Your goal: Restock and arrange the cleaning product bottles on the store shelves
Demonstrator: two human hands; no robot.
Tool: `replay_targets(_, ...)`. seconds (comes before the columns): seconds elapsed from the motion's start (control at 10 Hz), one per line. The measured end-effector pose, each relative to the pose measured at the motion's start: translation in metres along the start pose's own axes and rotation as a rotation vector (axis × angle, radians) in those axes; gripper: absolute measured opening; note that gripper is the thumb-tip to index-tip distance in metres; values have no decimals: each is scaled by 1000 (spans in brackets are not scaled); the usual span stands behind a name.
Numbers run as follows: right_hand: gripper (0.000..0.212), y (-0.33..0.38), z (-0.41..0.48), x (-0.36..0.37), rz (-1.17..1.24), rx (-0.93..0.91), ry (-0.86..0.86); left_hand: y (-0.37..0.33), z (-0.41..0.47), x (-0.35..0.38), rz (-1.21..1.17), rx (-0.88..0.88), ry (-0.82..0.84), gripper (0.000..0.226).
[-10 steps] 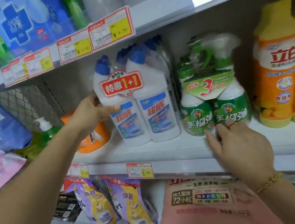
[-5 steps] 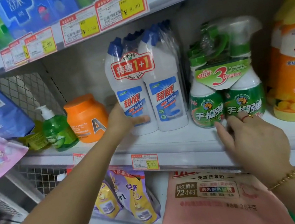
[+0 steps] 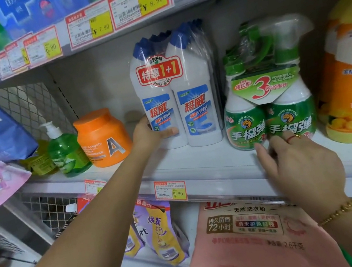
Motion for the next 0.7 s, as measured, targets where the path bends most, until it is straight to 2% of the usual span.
replay_targets(0.2, 41, 0, 0, 1, -15, -13, -7, 5, 3, -1, -5, -37, 93, 36)
replay_targets(0.5, 40, 0, -1, -6, 17, 3, -63, 2, -6, -2, 8, -116, 102, 42)
replay_targets(0.6, 44, -2, -3, -14, 11, 57, -28, -7, -27, 0, 65, -121, 14, 41)
replay_targets(0.7, 38, 1, 0, -12, 67, 44, 180, -35, -62, -7, 83, 1, -34, 48)
Point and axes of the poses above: each hand's wrist, its own z-axis towards the middle knuckle, its own x-axis out of the palm, y = z × x, the point moved 4 cm from there along z, towards the middle knuckle, and after that the axes turned 12 degrees about x, right-handed, at the moved point
